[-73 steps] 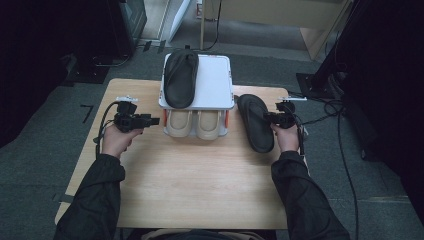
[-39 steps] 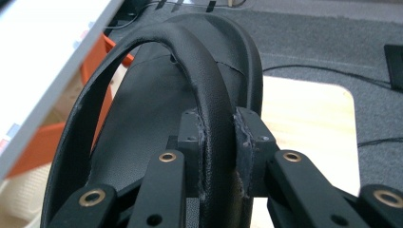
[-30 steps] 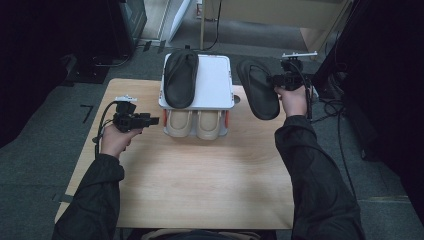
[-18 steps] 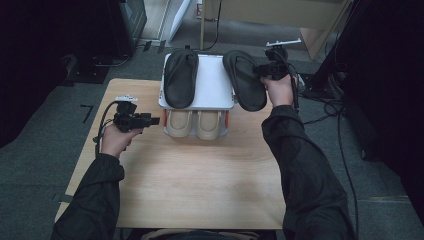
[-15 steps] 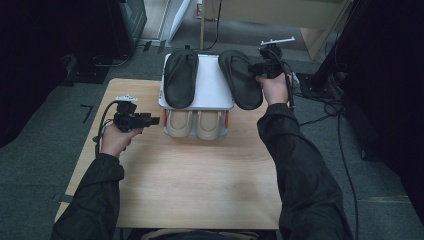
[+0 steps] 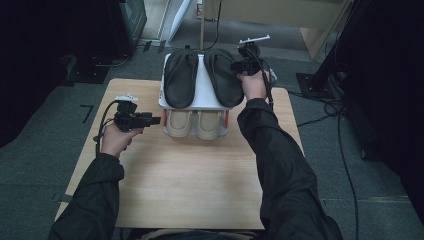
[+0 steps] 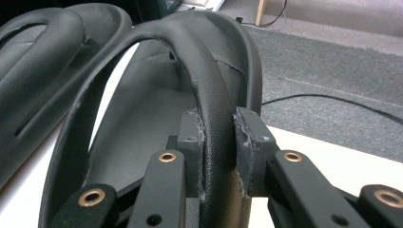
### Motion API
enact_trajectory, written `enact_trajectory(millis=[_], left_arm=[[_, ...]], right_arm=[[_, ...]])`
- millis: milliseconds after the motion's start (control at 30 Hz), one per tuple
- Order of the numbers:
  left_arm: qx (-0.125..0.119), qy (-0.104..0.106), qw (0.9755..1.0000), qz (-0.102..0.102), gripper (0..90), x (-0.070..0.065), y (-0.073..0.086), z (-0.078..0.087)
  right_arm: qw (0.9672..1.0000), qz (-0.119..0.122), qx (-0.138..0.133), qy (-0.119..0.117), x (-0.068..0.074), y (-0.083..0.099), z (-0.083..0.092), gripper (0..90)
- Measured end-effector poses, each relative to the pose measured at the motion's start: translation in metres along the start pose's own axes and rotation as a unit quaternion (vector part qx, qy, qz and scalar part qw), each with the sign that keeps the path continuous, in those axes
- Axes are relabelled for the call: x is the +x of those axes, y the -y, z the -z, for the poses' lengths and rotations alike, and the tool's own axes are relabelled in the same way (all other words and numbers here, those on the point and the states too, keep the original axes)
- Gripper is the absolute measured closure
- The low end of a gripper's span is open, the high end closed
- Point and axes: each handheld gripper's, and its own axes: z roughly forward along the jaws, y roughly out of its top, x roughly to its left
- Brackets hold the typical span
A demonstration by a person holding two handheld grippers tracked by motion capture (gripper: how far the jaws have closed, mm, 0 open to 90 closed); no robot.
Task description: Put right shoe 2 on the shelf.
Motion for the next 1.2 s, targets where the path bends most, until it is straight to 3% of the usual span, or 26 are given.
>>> enact_trajectory(millis=[267, 367, 400, 600, 733, 933, 1200], left_arm=[[0.003, 0.001, 1.0000, 0.000, 45.7, 0.000, 0.000, -0.001], [0.003, 0.001, 1.0000, 0.000, 45.7, 0.000, 0.000, -0.001], [0.003, 0.001, 1.0000, 0.001, 45.7, 0.001, 0.000, -0.001], [0.003, -0.005, 1.0000, 0.004, 45.7, 0.005, 0.001, 0.002], [-0.002, -0.005, 1.0000, 0.007, 45.7, 0.007, 0.002, 0.003], [0.001, -0.005, 1.0000, 0.005, 45.7, 0.006, 0.002, 0.002], [-0.003, -0.005, 1.0000, 0.008, 45.7, 0.009, 0.002, 0.004]], right_arm=[[1.0000, -0.002, 0.002, -0.007, 0.007, 0.001, -0.012, 72.7], [0.9999, 0.003, 0.000, -0.014, 0.006, 0.001, -0.010, 65.8], [0.9992, 0.006, -0.015, -0.035, 0.002, 0.001, -0.005, 59.3], [0.9978, 0.034, -0.041, -0.041, -0.006, -0.001, 0.017, 67.1], [0.9978, 0.040, -0.040, -0.034, -0.017, 0.003, 0.023, 71.3], [0.9984, 0.043, -0.029, -0.023, -0.032, 0.020, 0.013, 71.8], [0.9980, 0.052, -0.011, -0.032, -0.031, 0.031, -0.002, 70.3]])
